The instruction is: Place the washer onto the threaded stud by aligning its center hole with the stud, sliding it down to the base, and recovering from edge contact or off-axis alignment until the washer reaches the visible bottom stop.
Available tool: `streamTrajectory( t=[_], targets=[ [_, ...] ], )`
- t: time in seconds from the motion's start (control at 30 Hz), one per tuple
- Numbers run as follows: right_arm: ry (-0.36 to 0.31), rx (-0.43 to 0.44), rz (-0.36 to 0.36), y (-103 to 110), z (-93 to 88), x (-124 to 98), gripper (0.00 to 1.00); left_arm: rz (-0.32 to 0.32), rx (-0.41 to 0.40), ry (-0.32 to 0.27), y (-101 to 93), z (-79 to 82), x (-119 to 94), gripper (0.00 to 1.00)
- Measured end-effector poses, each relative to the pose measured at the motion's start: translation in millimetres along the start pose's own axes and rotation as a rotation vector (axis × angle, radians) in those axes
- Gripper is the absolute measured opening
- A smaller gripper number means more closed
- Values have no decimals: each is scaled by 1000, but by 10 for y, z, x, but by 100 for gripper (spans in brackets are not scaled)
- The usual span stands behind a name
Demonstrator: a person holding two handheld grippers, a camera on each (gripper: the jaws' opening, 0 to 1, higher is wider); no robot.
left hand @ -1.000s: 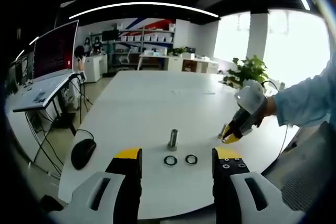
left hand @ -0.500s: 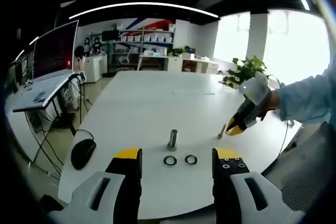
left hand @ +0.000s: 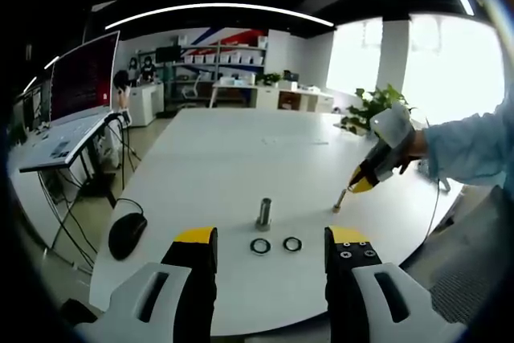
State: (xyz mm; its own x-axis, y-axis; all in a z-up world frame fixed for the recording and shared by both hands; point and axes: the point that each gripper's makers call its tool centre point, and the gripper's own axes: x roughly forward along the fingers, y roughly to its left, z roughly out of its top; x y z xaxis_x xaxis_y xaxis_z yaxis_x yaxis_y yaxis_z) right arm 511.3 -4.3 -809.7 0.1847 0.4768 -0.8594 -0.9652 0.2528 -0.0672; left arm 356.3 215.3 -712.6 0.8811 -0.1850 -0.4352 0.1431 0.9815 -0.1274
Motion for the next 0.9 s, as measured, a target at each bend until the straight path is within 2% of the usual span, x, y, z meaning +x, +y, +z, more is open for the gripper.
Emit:
streamTrajectory(
  t=[0.3,0.9],
  targets=[
    [-24,-19,14,66,165,44,15,2,-2,-3,3,5,-4,52],
    [19,-41,25,84,98,151,15,1,-8,-8,2,15,-4,52]
  ],
)
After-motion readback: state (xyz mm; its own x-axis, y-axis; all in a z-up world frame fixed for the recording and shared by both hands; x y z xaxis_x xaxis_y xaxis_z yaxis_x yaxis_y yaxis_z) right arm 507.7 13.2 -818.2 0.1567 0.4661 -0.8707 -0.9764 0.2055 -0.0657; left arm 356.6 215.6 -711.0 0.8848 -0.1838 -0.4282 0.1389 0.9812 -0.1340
